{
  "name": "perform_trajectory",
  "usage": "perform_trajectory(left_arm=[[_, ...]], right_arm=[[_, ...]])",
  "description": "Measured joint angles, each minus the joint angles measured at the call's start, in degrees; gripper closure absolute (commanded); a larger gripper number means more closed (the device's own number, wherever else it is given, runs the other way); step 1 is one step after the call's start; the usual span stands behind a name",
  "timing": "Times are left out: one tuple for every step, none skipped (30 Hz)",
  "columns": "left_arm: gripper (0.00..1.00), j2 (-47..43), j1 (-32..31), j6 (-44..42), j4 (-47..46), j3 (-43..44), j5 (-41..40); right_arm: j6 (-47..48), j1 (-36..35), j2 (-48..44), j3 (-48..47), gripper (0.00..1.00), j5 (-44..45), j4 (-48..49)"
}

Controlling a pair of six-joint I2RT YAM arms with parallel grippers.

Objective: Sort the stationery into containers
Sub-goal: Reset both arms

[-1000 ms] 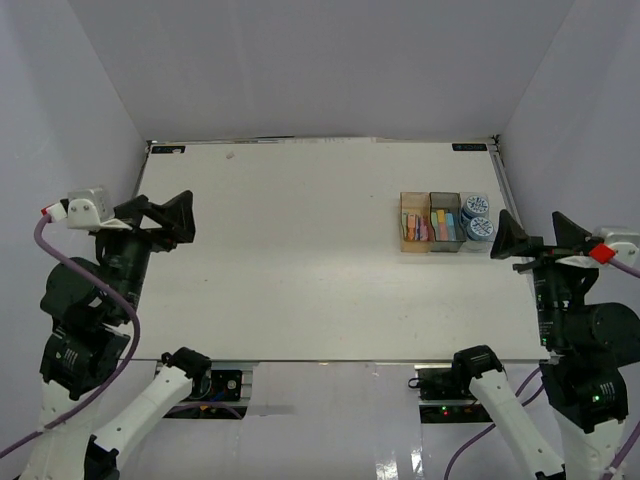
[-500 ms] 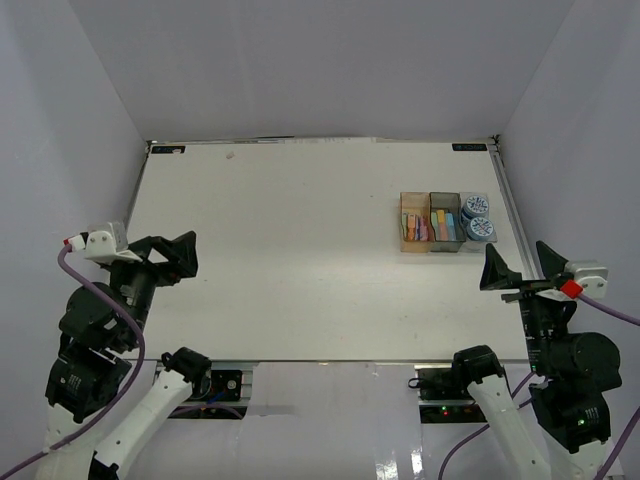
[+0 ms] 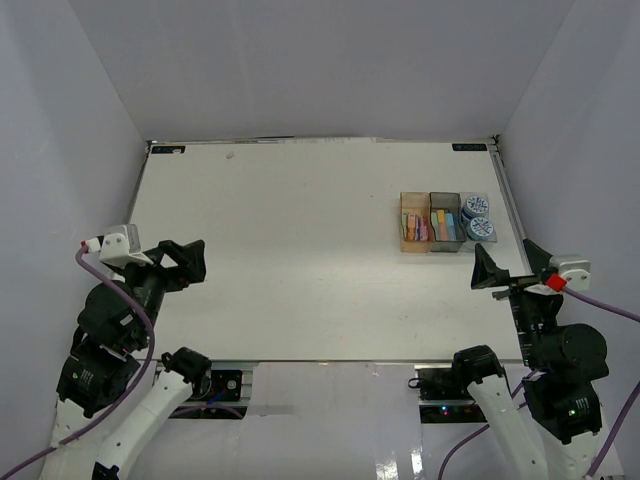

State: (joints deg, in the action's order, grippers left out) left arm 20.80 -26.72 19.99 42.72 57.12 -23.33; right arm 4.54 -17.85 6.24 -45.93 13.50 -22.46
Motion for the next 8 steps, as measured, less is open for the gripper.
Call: perform_trajectory(left_arm=[[0.02,0.17,0.0,0.07,-0.02,-0.13,0.11],[0.02,0.37,0.0,0.22,-0.09,-0.24,0.24],[0.02,0.57,0.0,0.28,-0.31,-0.39,0.37],[0.02,0.74,0.0,0.42,-0.48,-0.52,0.48],[0.02,0.94,0.0,0.46,-0.63,-0.66,0.66],[0.02,1.09,0.0,0.55,-0.79,-0.87,0.83],[0.02,1.27,0.0,0.63,-0.85,-1.11,0.98],[0.02,1.4,0.0,0.7,-0.85,-1.4,1.29]], right_arm=[[0.02,0.0,0.0,0.0,0.1,-0.15,0.13],[0.02,0.0,0.0,0.0,0.1,-0.22,0.26],[0.02,0.0,0.0,0.0,0.1,-0.31,0.28],[0.04,0.0,0.0,0.0,0.1,-0.39,0.35],[0.04,0.0,0.0,0.0,0.1,-0.59,0.39],[0.07,0.0,0.0,0.0,0.1,-0.7,0.42],[0.11,0.0,0.0,0.0,0.1,-0.83,0.48],[0.15,0.0,0.0,0.04,0.1,-0.98,0.61]])
